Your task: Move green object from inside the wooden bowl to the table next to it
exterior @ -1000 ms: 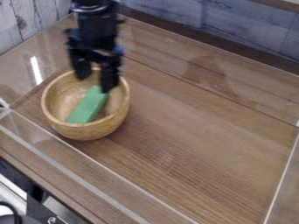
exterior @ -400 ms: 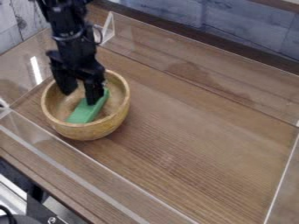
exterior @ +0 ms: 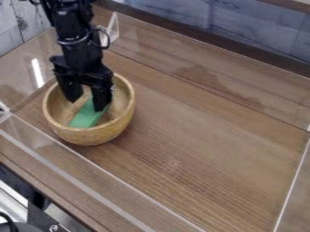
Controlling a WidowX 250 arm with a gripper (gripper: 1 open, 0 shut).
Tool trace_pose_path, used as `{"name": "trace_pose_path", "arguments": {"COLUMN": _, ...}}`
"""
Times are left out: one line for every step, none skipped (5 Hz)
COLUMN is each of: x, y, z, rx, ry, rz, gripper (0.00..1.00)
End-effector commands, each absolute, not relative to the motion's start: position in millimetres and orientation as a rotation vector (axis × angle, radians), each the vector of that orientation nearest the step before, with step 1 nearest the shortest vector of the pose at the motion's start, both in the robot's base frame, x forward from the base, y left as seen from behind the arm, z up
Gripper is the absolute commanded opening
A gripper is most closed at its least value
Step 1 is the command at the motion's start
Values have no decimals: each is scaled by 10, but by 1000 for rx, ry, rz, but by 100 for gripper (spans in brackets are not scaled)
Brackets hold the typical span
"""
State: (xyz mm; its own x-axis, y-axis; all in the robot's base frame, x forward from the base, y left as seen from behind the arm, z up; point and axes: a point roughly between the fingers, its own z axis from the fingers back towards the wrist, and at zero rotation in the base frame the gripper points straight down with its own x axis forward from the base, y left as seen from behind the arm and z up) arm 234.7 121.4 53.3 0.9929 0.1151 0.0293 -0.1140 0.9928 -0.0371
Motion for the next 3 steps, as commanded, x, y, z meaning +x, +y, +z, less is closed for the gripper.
{"name": "trace_pose_path", "arguments": {"x": 2459, "y": 1286, "z": 710, "rx": -17, "ry": -82, "rz": 149, "gripper": 100}}
{"name": "trace_pose_path", "arguments": {"x": 2511, "y": 1368, "z": 705, "rx": -11, "ry": -79, "rz": 193, "gripper": 100}}
{"name": "trace_pose_path", "arguments": {"x": 2502, "y": 1321, "z": 626, "rx": -9, "ry": -73, "rz": 175, "gripper": 100}}
